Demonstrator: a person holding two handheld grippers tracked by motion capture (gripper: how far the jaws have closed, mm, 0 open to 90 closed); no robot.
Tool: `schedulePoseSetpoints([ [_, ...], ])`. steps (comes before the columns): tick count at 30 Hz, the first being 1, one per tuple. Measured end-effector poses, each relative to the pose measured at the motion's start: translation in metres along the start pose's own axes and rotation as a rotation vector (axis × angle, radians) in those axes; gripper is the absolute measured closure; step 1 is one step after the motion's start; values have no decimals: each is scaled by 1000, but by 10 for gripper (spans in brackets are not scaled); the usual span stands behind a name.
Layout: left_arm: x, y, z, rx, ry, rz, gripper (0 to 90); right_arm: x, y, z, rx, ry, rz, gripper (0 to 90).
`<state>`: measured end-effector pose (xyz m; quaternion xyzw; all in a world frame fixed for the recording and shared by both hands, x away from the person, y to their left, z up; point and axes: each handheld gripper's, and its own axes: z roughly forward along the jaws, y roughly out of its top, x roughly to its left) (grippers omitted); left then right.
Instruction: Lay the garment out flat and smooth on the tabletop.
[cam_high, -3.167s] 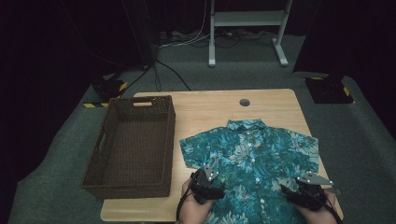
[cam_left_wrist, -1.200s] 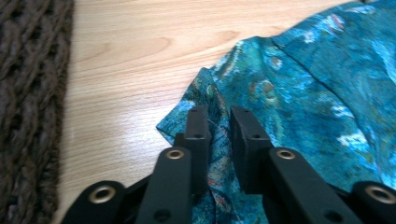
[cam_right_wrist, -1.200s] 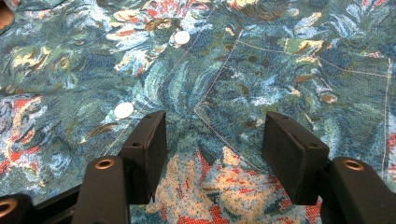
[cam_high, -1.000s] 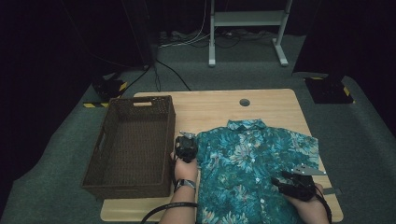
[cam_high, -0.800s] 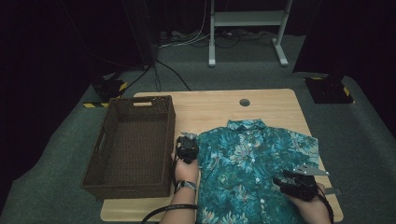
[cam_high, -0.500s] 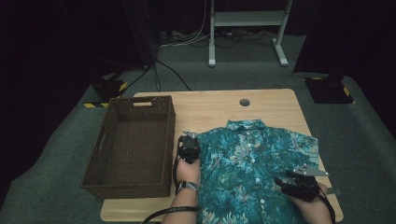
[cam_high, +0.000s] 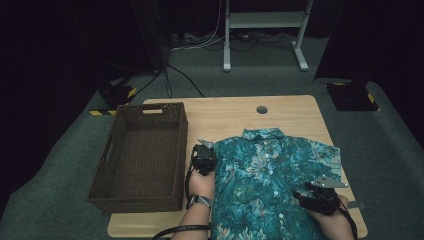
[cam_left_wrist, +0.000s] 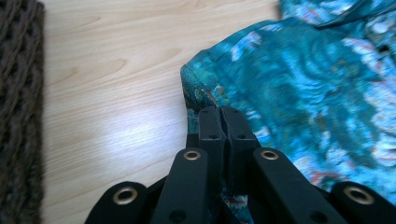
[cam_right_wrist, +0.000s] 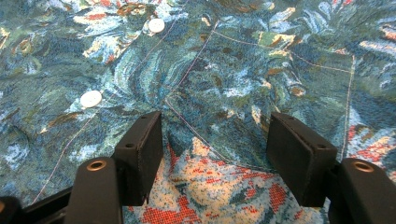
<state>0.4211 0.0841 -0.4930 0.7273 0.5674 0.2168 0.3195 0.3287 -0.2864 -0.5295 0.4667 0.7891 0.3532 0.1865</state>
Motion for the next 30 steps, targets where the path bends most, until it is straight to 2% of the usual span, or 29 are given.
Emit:
schedulePoseSetpoints([
  [8, -21, 10, -4, -40, -44, 41, 872, -1, 0, 0, 1, -11, -4, 361],
  [13, -32, 14, -3, -47, -56, 57, 871, -3, -2, 1, 5, -5, 2, 349],
  [24, -55, 17, 10, -27, -83, 84, 869, -3, -3, 3, 16, -4, -4, 309],
  [30, -62, 9, 24, 20, -94, 106, 863, -2, -2, 4, 18, -1, -10, 308],
])
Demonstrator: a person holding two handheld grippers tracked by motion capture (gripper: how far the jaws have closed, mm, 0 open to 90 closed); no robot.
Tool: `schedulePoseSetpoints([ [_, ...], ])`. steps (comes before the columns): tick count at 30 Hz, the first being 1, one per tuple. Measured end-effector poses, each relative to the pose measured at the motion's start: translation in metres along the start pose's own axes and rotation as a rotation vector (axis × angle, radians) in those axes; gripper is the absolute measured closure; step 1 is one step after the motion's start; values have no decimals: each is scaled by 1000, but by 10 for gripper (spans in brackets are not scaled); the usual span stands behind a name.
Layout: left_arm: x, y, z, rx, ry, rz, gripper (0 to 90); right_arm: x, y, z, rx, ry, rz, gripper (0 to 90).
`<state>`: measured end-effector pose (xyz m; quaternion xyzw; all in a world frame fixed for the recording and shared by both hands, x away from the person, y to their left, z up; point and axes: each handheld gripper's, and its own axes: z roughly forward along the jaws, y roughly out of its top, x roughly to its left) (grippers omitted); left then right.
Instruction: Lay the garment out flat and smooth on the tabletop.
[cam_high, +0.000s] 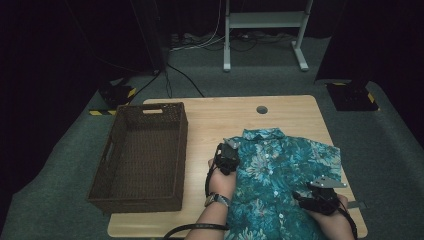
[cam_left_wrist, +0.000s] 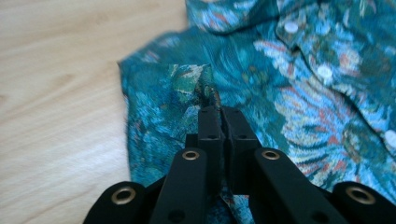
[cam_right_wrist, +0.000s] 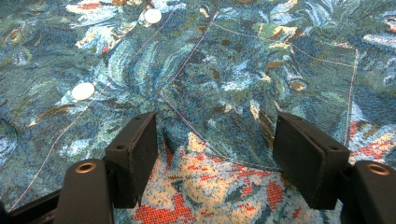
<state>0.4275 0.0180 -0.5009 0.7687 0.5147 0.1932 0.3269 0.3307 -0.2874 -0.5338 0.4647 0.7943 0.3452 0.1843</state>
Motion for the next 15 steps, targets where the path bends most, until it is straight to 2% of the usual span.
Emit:
schedulePoseSetpoints([
  [6, -4, -6, 11, 24, -10, 7, 851, 0, 0, -1, 1, 10, -2, 314],
  [8, -7, -6, 11, 27, -35, 12, 790, -1, 0, 0, 0, 10, -1, 313],
  [11, -12, -3, 4, 5, -58, 26, 752, 0, -1, -1, -1, 10, -6, 313],
  [12, -14, 0, 1, -13, -91, 27, 732, 0, -1, -1, 0, 11, -8, 313],
  [14, -18, 5, -4, -27, -124, 58, 655, 1, -1, -2, 3, 13, -11, 315],
  [15, -18, 7, -7, -33, -131, 66, 647, 0, -1, -2, 3, 14, -12, 316],
])
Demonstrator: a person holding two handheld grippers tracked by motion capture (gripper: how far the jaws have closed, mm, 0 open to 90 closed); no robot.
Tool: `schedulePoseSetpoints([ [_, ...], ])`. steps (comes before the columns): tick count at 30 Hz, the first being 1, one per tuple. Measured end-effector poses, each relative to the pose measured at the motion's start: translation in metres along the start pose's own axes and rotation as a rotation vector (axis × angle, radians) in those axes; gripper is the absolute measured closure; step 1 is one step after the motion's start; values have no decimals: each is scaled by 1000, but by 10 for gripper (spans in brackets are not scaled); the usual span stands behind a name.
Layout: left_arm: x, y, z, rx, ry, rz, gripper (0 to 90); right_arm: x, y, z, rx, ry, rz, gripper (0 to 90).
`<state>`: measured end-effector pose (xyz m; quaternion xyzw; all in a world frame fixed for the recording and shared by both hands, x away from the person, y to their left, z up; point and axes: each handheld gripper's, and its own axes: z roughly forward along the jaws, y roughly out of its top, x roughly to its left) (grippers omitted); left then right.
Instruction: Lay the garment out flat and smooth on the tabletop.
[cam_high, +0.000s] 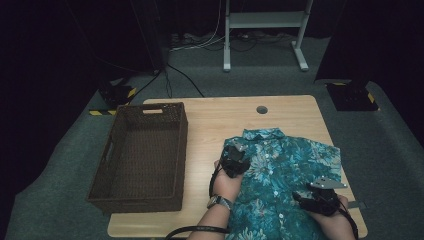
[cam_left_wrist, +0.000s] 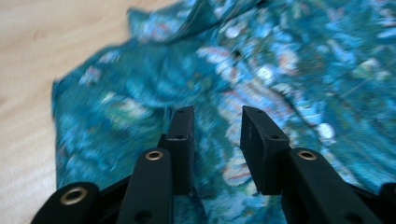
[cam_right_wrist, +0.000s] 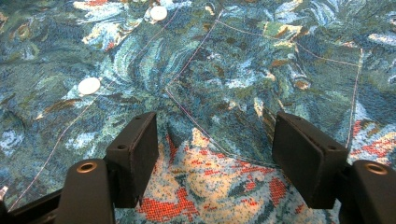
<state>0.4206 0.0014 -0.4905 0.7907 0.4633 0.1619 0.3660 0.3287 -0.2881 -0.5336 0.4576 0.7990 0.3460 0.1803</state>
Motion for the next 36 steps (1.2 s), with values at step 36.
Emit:
schedulePoseSetpoints([
  [36, 33, -78, -18, -36, 120, 7, 498, 17, 3, 6, 8, -3, -52, 284],
])
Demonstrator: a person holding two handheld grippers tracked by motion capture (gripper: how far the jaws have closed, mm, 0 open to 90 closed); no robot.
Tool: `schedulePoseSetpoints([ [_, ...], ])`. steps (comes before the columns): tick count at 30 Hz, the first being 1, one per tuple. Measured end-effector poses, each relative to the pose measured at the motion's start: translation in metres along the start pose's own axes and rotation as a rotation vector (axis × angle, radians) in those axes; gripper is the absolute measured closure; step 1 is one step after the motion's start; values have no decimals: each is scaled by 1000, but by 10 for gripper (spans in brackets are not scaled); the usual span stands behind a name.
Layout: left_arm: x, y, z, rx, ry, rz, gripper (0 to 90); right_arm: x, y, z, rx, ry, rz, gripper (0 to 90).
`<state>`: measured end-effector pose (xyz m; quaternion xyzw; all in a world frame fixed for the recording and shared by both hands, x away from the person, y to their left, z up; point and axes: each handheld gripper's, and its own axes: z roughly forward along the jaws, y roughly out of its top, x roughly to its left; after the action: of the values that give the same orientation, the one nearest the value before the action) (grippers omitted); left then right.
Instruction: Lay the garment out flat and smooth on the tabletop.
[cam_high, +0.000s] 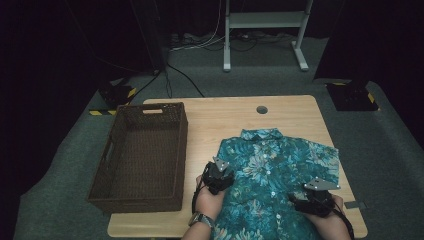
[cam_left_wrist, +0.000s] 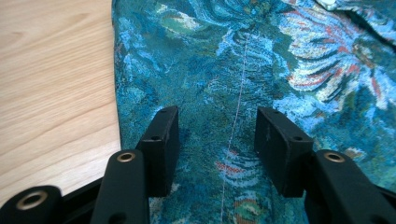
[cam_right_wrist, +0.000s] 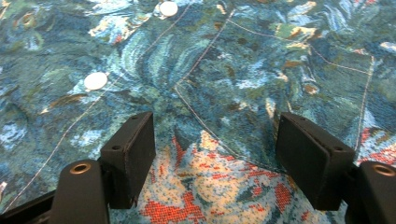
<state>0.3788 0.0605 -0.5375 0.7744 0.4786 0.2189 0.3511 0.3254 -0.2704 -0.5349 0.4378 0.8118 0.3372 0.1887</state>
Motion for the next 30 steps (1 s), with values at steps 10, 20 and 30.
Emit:
schedulePoseSetpoints([
  [10, 14, -8, -14, 26, -23, -65, 396, 18, 5, 6, -8, 23, -29, 287],
  [20, 4, -22, -43, 66, -44, 58, 280, 18, 3, 6, -24, 26, -32, 286],
  [30, 18, -35, -34, 17, -86, 75, 207, 20, 2, 6, -33, 9, -14, 285],
])
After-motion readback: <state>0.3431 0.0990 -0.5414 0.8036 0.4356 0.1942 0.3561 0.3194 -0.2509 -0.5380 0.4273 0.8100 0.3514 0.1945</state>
